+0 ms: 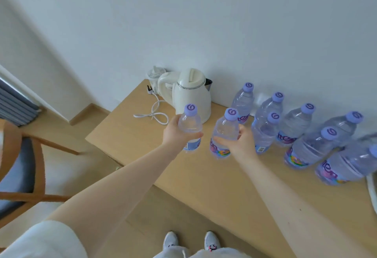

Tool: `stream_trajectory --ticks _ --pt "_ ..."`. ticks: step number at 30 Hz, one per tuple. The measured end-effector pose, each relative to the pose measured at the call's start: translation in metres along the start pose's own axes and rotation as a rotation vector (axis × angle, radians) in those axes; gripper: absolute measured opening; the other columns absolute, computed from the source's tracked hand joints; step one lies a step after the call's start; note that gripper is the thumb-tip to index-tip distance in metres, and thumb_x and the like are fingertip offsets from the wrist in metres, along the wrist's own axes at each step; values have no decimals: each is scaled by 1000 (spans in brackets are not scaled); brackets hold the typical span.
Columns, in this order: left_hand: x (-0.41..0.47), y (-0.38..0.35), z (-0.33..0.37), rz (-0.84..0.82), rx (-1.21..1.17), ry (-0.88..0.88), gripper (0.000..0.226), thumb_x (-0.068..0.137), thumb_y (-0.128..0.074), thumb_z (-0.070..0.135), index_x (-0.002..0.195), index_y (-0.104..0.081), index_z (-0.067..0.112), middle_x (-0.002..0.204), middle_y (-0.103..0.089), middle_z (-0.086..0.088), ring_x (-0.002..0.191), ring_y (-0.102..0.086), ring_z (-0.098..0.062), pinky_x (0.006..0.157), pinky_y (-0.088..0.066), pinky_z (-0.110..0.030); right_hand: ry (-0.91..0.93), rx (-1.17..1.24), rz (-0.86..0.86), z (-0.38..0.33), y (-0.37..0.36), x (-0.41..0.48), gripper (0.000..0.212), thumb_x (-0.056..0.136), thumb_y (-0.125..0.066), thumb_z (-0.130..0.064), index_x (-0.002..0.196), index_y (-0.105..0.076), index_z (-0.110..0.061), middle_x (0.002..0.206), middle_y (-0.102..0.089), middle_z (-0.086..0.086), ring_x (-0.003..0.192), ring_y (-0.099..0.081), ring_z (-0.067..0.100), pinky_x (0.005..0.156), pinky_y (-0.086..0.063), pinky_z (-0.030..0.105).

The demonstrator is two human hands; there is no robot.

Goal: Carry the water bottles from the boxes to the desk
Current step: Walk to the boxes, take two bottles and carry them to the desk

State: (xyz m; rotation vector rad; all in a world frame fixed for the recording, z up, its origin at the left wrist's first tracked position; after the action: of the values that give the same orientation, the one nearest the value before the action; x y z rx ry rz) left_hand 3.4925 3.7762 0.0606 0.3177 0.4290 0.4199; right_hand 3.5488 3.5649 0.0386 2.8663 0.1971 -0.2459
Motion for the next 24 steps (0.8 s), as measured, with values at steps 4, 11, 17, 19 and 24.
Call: stream_trajectory --ticks 4,11,17,19,24 --pt "32 -13 5 -115 27 -49 66 61 -88 19 118 -56 22 118 -60 -1 107 -59 -20 84 -51 -35 -36 -63 93 6 -1 11 40 59 -89 -11 95 -71 -12 92 -72 6 86 -69 17 76 -53 31" --pt "68 -34 15 -319 17 -119 48 70 -84 14 104 -55 31 96 -60 14 100 -59 -18 83 -51 -33 -150 -140 325 17 1 15 64 40 -79 -45 95 -67 -17 101 -66 12 93 -65 25 81 -55 40" --pt "73 -51 7 -399 41 -107 53 69 -84 10 109 -53 29 93 -55 17 99 -57 -18 87 -49 -33 -205 -138 381 37 2 12 80 38 -79 -52 109 -64 -18 111 -62 10 100 -63 24 89 -53 45" --pt "74 -55 1 -406 54 -110 58 67 -84 10 115 -56 26 95 -58 16 102 -59 -19 88 -50 -34 -211 -128 414 34 3 9 80 40 -79 -48 111 -63 -16 114 -59 10 104 -61 25 92 -51 46" --pt "75 -62 -1 -401 71 -113 52 68 -84 12 108 -54 26 93 -58 18 98 -60 -18 86 -50 -33 -196 -111 421 37 3 8 76 46 -85 -39 114 -61 -14 116 -59 11 110 -57 27 96 -48 46"
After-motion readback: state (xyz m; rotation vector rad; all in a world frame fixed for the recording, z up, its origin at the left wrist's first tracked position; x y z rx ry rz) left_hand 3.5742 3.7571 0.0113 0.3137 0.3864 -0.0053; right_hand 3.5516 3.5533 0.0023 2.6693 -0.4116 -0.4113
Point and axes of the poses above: each hand's wrist, its own x-axis towards the middle knuckle, its own y-axis out of the back of the hand, z = x × y, the point moved 9 cm from there along x, towards the middle knuckle
